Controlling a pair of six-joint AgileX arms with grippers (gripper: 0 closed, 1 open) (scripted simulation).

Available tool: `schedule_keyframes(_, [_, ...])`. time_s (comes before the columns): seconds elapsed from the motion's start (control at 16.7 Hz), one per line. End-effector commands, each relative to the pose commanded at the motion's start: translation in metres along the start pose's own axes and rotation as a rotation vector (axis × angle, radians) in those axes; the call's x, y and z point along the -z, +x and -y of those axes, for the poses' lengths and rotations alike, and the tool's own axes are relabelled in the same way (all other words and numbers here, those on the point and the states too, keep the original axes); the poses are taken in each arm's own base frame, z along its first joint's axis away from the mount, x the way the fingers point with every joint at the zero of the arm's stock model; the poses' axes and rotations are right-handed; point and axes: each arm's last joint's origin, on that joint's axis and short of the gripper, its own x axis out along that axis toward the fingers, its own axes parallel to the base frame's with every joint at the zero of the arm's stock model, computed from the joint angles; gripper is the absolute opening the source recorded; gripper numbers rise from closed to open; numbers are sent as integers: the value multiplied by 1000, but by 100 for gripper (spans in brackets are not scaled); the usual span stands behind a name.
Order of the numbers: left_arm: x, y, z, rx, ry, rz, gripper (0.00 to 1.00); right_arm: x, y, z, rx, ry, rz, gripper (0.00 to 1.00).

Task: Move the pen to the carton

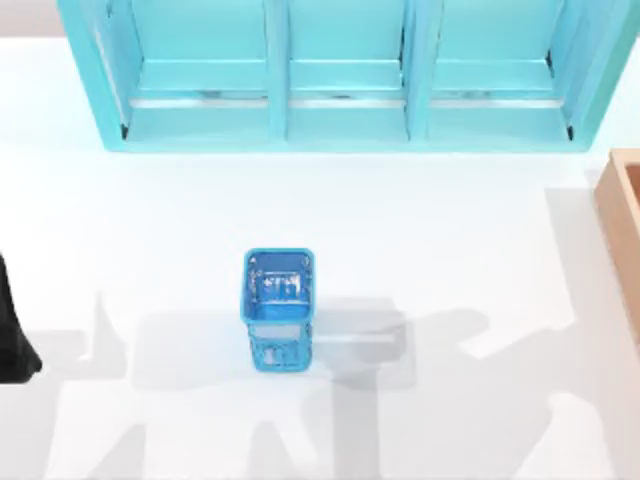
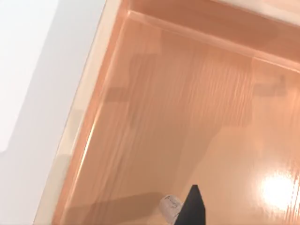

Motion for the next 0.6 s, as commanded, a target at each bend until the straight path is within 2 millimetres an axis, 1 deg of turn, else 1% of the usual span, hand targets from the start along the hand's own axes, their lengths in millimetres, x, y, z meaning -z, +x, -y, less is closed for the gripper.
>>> schedule_keyframes(0.24, [0,0,0,0,0,0,100,0,0,0,0,0,0,98])
schedule_keyframes(0.3, [0,0,0,0,0,0,100,0,0,0,0,0,0,100])
schedule_keyframes(0.6, [0,0,0,0,0,0,100,0,0,0,0,0,0,100])
